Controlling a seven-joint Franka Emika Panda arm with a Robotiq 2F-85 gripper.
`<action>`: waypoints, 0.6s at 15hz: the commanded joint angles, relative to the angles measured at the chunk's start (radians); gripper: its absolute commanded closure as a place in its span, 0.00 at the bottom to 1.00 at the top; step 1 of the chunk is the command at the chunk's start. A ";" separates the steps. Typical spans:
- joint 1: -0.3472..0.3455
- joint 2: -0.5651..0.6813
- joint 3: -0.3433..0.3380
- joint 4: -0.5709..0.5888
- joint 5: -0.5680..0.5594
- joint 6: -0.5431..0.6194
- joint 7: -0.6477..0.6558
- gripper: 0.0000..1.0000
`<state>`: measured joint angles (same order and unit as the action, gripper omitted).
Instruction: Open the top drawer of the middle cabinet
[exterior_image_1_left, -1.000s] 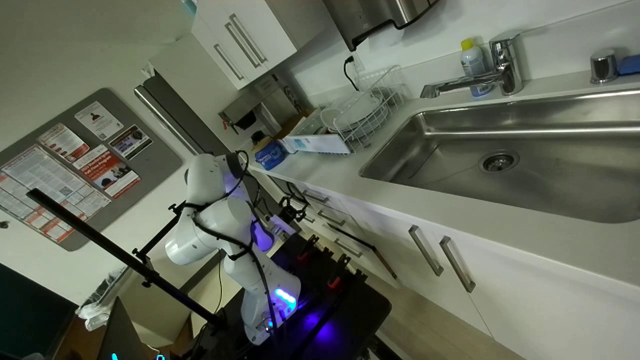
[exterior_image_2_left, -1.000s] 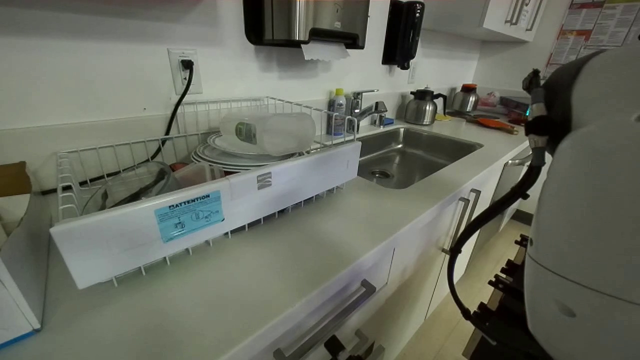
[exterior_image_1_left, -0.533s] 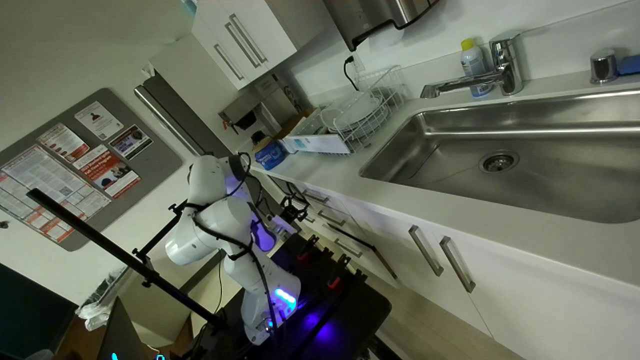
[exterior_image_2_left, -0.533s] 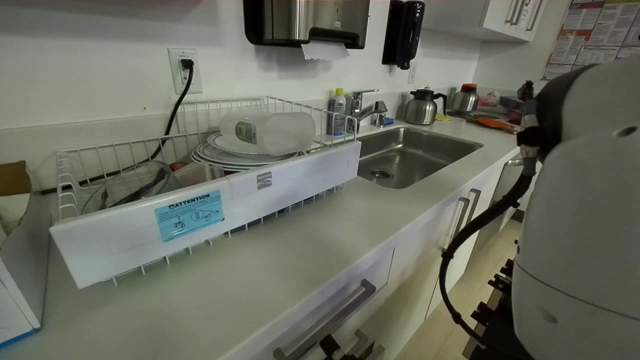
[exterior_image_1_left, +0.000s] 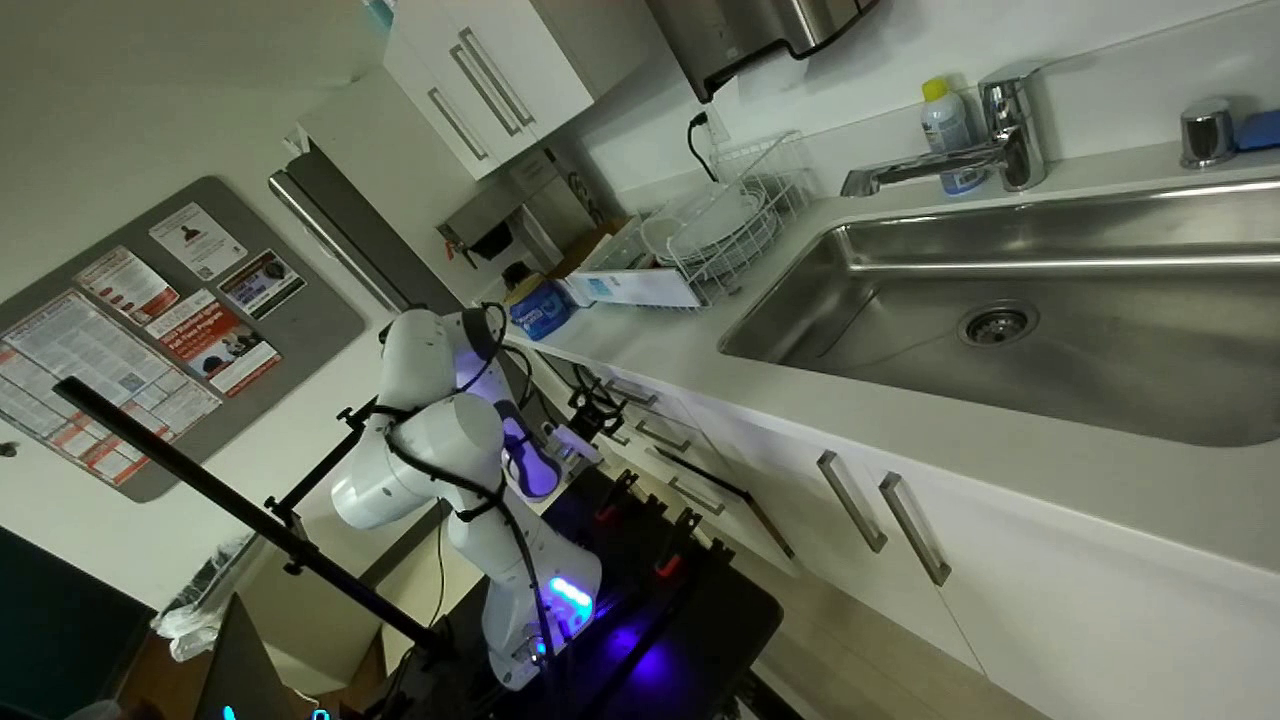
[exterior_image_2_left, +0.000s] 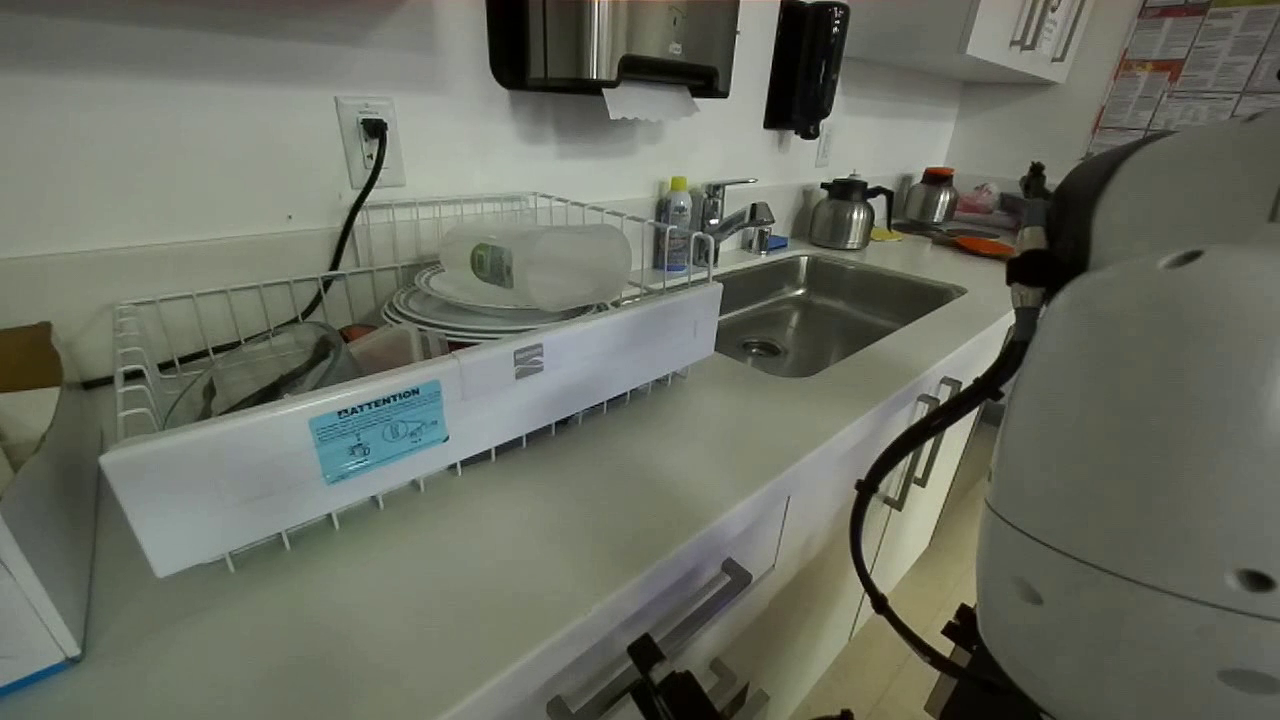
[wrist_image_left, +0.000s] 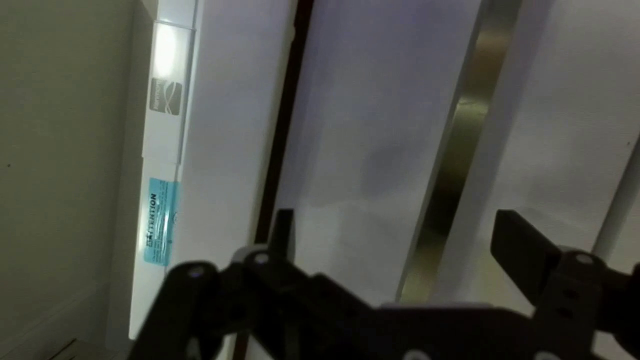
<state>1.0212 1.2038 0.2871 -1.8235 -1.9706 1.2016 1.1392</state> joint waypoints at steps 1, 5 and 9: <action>-0.020 0.022 0.002 0.018 -0.030 -0.025 -0.005 0.28; -0.031 0.031 0.005 0.024 -0.038 -0.028 -0.007 0.60; -0.032 0.034 0.007 0.026 -0.041 -0.027 -0.008 0.89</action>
<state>0.9970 1.2236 0.2869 -1.8123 -1.9903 1.2048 1.1392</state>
